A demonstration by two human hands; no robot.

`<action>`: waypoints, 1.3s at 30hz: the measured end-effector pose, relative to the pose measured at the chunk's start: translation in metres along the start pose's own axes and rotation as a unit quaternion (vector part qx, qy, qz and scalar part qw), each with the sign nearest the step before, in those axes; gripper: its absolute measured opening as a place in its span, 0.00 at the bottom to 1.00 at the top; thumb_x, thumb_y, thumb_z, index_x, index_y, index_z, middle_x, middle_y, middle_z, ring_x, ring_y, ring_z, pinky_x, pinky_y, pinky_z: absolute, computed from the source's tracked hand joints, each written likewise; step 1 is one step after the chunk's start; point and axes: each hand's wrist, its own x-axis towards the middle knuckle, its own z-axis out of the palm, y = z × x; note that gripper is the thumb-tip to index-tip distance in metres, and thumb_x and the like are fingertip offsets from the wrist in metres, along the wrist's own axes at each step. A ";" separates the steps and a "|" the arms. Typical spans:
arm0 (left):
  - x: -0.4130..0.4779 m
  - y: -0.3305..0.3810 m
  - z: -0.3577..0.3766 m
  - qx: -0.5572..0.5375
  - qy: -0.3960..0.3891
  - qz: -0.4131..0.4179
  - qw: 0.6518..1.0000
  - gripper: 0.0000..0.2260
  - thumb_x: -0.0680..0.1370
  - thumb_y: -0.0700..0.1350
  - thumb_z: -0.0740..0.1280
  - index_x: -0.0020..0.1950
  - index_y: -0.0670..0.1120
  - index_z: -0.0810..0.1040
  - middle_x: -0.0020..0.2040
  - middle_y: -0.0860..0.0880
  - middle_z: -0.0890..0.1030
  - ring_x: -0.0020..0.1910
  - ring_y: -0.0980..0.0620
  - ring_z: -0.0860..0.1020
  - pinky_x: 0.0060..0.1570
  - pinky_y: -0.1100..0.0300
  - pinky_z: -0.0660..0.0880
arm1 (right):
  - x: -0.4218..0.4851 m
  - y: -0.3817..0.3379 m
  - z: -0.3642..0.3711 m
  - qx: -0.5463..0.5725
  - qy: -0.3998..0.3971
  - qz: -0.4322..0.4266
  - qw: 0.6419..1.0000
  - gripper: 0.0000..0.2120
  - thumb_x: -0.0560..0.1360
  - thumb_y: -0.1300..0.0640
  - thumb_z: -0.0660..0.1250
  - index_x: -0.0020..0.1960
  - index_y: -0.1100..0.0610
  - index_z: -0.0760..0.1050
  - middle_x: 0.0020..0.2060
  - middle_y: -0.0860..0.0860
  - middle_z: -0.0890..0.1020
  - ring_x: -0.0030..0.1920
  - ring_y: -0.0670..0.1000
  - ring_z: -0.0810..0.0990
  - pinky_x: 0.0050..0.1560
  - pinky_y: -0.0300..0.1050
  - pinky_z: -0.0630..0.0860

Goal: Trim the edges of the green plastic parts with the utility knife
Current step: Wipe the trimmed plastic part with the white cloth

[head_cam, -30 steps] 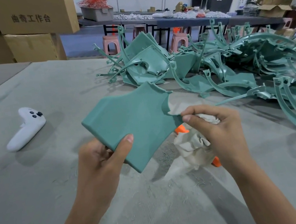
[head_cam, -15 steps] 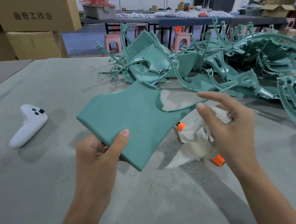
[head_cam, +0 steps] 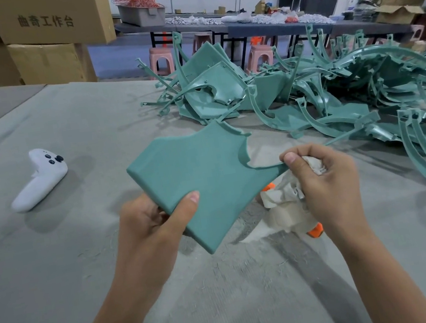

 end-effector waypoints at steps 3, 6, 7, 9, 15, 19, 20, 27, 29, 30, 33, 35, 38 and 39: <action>-0.001 0.000 0.002 -0.019 -0.003 -0.004 1.000 0.04 0.70 0.42 0.69 0.43 0.46 0.82 0.41 0.50 0.85 0.37 0.54 0.83 0.32 0.62 0.78 | -0.002 0.000 0.002 -0.010 0.027 -0.006 1.000 0.11 0.77 0.62 0.70 0.40 0.49 0.79 0.36 0.40 0.82 0.38 0.36 0.78 0.44 0.27 0.70; -0.001 0.001 0.003 -0.027 -0.004 -0.011 1.000 0.04 0.70 0.42 0.69 0.43 0.45 0.82 0.40 0.50 0.85 0.37 0.53 0.84 0.32 0.62 0.77 | -0.004 0.000 0.005 -0.021 0.049 -0.019 0.998 0.08 0.79 0.61 0.68 0.42 0.52 0.78 0.37 0.39 0.81 0.39 0.34 0.77 0.43 0.26 0.68; -0.001 0.001 0.003 -0.025 -0.003 -0.010 1.000 0.04 0.70 0.42 0.69 0.43 0.45 0.82 0.40 0.50 0.85 0.37 0.54 0.84 0.32 0.63 0.77 | -0.004 0.000 0.005 -0.019 0.051 -0.020 0.998 0.07 0.80 0.60 0.67 0.43 0.53 0.78 0.36 0.39 0.80 0.38 0.35 0.77 0.41 0.26 0.68; -0.001 0.001 0.003 -0.022 0.003 -0.013 1.000 0.04 0.70 0.43 0.69 0.43 0.45 0.82 0.40 0.50 0.85 0.37 0.53 0.84 0.32 0.62 0.77 | -0.006 0.000 0.006 -0.009 0.050 -0.020 0.999 0.08 0.81 0.58 0.65 0.43 0.53 0.77 0.31 0.41 0.77 0.33 0.38 0.74 0.37 0.29 0.67; 0.002 0.002 0.000 -0.011 0.058 -0.031 0.998 0.05 0.69 0.44 0.70 0.42 0.52 0.84 0.39 0.52 0.85 0.36 0.53 0.83 0.30 0.60 0.78 | -0.008 -0.001 0.006 0.059 0.053 -0.019 0.997 0.13 0.80 0.54 0.60 0.38 0.51 0.73 0.26 0.42 0.72 0.29 0.43 0.67 0.32 0.41 0.63; 0.003 0.001 -0.001 -0.003 0.074 -0.030 0.997 0.12 0.74 0.37 0.71 0.40 0.55 0.85 0.40 0.53 0.86 0.36 0.52 0.84 0.31 0.58 0.80 | -0.007 -0.001 0.005 0.099 0.058 -0.030 0.993 0.15 0.80 0.57 0.58 0.35 0.53 0.70 0.26 0.41 0.71 0.30 0.42 0.66 0.33 0.43 0.62; 0.003 0.001 -0.001 -0.005 0.076 -0.035 0.996 0.12 0.74 0.37 0.70 0.40 0.55 0.85 0.40 0.52 0.86 0.36 0.52 0.84 0.31 0.58 0.80 | -0.007 -0.001 0.005 0.101 0.060 -0.032 0.992 0.16 0.80 0.56 0.58 0.34 0.54 0.70 0.26 0.42 0.71 0.30 0.42 0.66 0.33 0.42 0.62; 0.007 0.000 -0.003 -0.164 0.068 -0.142 0.974 0.07 0.66 0.45 0.71 0.41 0.52 0.86 0.46 0.47 0.86 0.41 0.50 0.84 0.33 0.58 0.80 | -0.002 -0.008 -0.002 0.250 0.137 0.037 0.958 0.23 0.81 0.53 0.63 0.27 0.52 0.69 0.23 0.43 0.70 0.25 0.43 0.66 0.29 0.37 0.64; 0.008 -0.003 -0.004 -0.191 0.059 -0.172 0.965 0.08 0.66 0.44 0.70 0.42 0.50 0.87 0.47 0.46 0.86 0.43 0.50 0.84 0.37 0.56 0.81 | 0.003 -0.010 -0.010 0.338 0.169 0.064 0.924 0.19 0.79 0.56 0.65 0.29 0.50 0.70 0.25 0.43 0.71 0.25 0.43 0.69 0.28 0.36 0.66; 0.008 -0.004 -0.004 -0.202 0.053 -0.187 0.960 0.08 0.66 0.43 0.70 0.42 0.48 0.87 0.48 0.45 0.85 0.43 0.49 0.84 0.38 0.56 0.81 | 0.006 -0.010 -0.013 0.374 0.182 0.073 0.907 0.15 0.78 0.58 0.66 0.33 0.52 0.69 0.27 0.44 0.72 0.27 0.42 0.70 0.28 0.36 0.67; 0.007 -0.006 -0.002 -0.213 0.028 -0.214 0.953 0.09 0.65 0.42 0.70 0.42 0.44 0.86 0.49 0.43 0.85 0.44 0.49 0.84 0.41 0.56 0.81 | 0.015 -0.010 -0.012 0.440 0.189 0.101 0.872 0.12 0.78 0.63 0.68 0.44 0.53 0.65 0.33 0.44 0.77 0.35 0.43 0.77 0.36 0.37 0.76; 0.005 -0.005 -0.001 -0.206 0.012 -0.217 0.954 0.11 0.65 0.42 0.70 0.45 0.42 0.85 0.50 0.42 0.85 0.46 0.47 0.84 0.44 0.52 0.81 | 0.018 -0.012 -0.003 0.446 0.170 0.094 0.874 0.12 0.78 0.64 0.67 0.51 0.53 0.65 0.40 0.44 0.82 0.42 0.45 0.82 0.45 0.39 0.80; 0.002 -0.005 0.001 -0.164 -0.005 -0.196 0.967 0.15 0.66 0.43 0.70 0.51 0.42 0.82 0.51 0.42 0.85 0.48 0.43 0.84 0.44 0.47 0.79 | 0.013 -0.021 0.015 0.389 0.122 0.056 0.911 0.14 0.82 0.63 0.62 0.63 0.49 0.66 0.48 0.39 0.84 0.51 0.43 0.82 0.53 0.41 0.78; 0.000 -0.004 0.002 -0.162 -0.005 -0.189 0.969 0.15 0.67 0.43 0.70 0.51 0.42 0.82 0.51 0.41 0.84 0.46 0.43 0.84 0.40 0.50 0.79 | 0.008 -0.023 0.021 0.361 0.099 0.050 0.926 0.13 0.82 0.62 0.61 0.63 0.49 0.67 0.49 0.39 0.84 0.52 0.43 0.82 0.54 0.41 0.78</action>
